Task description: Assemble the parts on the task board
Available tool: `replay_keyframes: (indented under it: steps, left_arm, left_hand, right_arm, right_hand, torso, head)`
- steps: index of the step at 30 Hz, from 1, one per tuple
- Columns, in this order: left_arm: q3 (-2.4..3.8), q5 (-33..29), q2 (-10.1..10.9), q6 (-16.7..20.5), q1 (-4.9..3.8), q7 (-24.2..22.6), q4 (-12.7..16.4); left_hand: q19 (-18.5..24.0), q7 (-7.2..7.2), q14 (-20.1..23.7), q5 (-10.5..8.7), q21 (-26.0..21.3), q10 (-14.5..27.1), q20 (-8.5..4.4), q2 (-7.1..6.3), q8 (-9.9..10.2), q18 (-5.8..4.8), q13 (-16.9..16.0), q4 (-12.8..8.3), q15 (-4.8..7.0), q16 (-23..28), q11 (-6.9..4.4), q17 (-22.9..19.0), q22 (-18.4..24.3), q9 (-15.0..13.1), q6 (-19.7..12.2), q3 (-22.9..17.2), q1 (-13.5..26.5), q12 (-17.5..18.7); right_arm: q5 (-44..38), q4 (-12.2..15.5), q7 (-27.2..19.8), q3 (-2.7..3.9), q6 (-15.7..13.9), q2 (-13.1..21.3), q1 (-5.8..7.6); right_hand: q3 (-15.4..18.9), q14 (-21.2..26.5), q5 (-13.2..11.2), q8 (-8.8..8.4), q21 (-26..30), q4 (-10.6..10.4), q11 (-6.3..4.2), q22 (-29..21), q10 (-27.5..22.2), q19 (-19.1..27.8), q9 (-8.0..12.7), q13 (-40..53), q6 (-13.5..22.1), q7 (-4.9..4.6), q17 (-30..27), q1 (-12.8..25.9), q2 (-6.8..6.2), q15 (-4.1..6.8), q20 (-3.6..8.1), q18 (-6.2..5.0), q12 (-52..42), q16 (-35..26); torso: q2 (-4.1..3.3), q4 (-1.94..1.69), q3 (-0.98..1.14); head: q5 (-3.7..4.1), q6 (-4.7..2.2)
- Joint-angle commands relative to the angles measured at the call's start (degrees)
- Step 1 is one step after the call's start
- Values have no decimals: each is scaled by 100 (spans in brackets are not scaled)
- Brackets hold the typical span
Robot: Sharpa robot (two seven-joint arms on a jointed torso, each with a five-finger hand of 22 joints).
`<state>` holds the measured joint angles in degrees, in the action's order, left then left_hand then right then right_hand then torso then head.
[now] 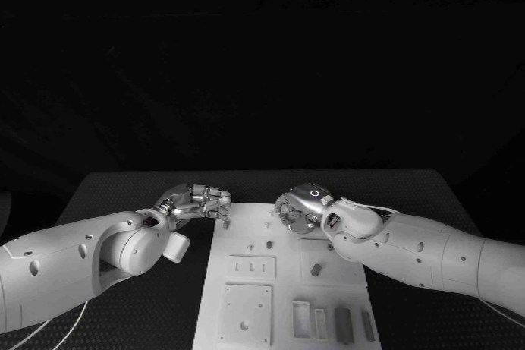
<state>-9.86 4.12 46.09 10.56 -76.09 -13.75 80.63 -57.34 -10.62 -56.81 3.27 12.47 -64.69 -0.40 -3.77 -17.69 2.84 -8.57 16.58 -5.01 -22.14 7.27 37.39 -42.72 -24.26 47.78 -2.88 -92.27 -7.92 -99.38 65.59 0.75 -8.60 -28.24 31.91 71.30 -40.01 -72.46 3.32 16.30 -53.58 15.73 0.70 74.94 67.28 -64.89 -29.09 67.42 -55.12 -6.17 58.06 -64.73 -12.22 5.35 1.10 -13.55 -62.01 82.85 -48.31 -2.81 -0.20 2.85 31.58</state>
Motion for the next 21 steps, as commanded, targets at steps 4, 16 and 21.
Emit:
replay_keyframes:
  steps: [4, 16, 21]
  left_arm:
    - [6, 16, -1, -90, -5, -25, 11]
    - [7, 16, 10, -90, -5, -16, 22]
    - [7, 16, 15, -95, -5, -12, 22]
  left_hand:
    - [24, -22, -11, -12, -27, -28, 14, 15, 22, 103, -9, 0, -46, 35, 29, 8, -6, 6, 2, 21, 43, 37]
    - [24, -24, -12, -13, -30, -26, 15, 13, 25, 103, -10, 1, -47, 43, 31, 14, -7, 8, 0, 25, 48, 43]
    - [23, -24, -12, -13, -31, -26, 15, 13, 26, 103, -10, 1, -47, 45, 32, 16, -7, 9, -1, 26, 50, 45]
  right_arm:
    - [-82, -89, 11, 1, 43, -35, -3]
    - [-73, -119, -6, -1, 29, -44, -24]
    - [-83, -109, 21, -1, -15, -14, -24]
  right_hand:
    - [-21, -6, -7, -16, 35, -11, -17, 81, 9, 11, -6, -7, -36, -72, 3, -24, 33, 7, -3, -145, 5, -7]
    - [-32, -61, -8, 44, 25, -14, -43, 84, 40, -9, -47, -11, -144, -41, 61, -32, 104, 26, 6, -145, -8, 22]
    - [-34, -82, -8, 73, 21, -20, -60, 85, 64, -18, -70, -19, -197, -22, 76, -22, 179, 41, 12, -145, -11, 33]
  torso:
    - [-1, -5, 2]
    - [3, 7, 2]
    - [3, 2, -4]
  head:
    - [-12, 13]
    - [-34, 37]
    - [-24, 40]
